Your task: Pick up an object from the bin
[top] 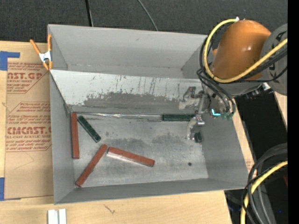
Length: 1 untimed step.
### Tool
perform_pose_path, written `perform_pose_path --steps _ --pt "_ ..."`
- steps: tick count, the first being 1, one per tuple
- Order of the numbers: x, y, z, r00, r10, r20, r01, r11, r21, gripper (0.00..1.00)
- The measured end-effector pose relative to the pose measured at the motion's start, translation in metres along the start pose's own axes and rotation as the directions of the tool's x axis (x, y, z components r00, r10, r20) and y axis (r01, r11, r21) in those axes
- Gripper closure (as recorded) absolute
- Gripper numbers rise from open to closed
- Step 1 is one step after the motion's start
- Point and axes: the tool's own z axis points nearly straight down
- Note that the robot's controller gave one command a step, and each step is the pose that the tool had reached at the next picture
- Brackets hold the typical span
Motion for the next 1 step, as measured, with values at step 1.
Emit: perform_pose_path --steps 1 --pt "-0.0015 0.0001 -0.0039 1.0 -0.001 0.007 0.001 1.0 0.001 0.0"
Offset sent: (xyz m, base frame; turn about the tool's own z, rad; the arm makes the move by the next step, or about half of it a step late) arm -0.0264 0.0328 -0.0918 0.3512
